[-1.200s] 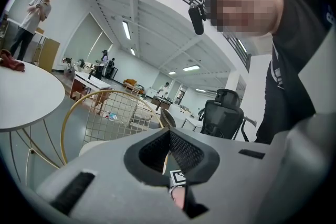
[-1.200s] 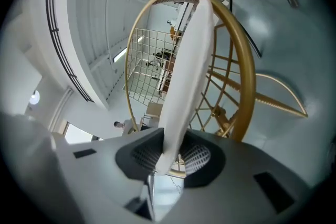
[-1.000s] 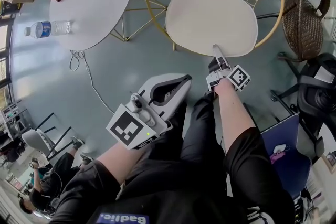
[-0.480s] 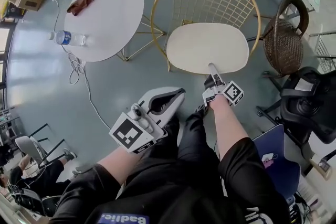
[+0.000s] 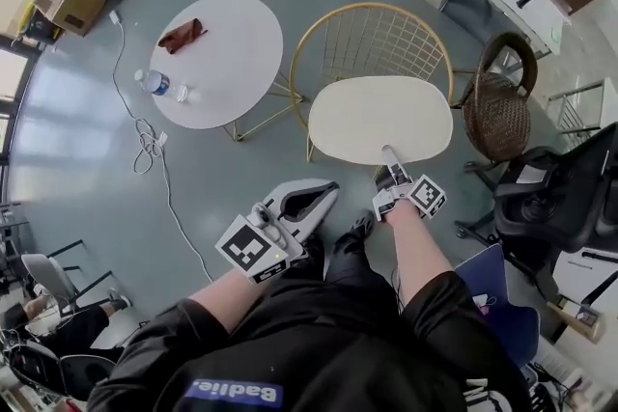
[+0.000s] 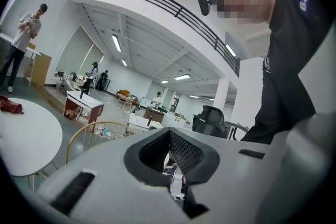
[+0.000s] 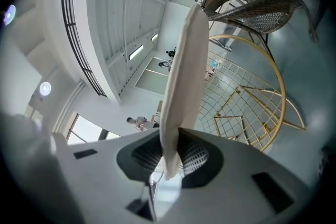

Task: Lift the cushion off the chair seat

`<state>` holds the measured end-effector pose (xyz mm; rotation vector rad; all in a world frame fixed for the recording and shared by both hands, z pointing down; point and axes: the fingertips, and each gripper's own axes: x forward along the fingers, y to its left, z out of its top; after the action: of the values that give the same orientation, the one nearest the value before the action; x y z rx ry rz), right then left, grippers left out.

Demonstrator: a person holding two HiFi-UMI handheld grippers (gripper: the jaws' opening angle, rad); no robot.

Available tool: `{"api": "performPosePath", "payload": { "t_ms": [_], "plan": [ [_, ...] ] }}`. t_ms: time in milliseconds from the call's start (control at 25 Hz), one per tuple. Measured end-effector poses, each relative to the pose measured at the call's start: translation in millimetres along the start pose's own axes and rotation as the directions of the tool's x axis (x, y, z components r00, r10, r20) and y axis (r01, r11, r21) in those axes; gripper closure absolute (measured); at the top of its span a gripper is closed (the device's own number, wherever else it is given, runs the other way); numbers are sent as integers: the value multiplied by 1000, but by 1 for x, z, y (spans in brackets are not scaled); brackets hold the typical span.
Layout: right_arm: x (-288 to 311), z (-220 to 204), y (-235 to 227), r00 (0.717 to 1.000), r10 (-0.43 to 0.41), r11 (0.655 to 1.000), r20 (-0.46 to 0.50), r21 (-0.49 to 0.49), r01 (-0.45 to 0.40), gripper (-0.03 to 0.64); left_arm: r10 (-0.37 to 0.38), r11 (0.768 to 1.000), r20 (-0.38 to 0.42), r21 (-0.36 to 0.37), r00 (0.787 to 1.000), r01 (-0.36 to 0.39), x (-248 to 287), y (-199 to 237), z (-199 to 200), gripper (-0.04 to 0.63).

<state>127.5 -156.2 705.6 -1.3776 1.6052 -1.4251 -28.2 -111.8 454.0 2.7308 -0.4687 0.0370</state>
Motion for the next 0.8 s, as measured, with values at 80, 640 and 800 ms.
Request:
{"api": "performPosePath", "payload": {
  "t_ms": [80, 640, 800],
  "plan": [
    [-9, 3, 19, 1000, 14, 1000, -2, -24, -14, 542, -4, 1000, 6, -1, 1000, 4, -8, -6, 8, 581],
    [-34, 22, 149, 983, 98, 976, -158, -178, -126, 543, 18, 998, 98, -57, 995, -13, -24, -17, 46, 581],
    [-43, 24, 183, 970, 122, 958, -211, -231, -171, 543, 21, 999, 122, -46, 992, -16, -18, -19, 60, 581]
  ]
}}
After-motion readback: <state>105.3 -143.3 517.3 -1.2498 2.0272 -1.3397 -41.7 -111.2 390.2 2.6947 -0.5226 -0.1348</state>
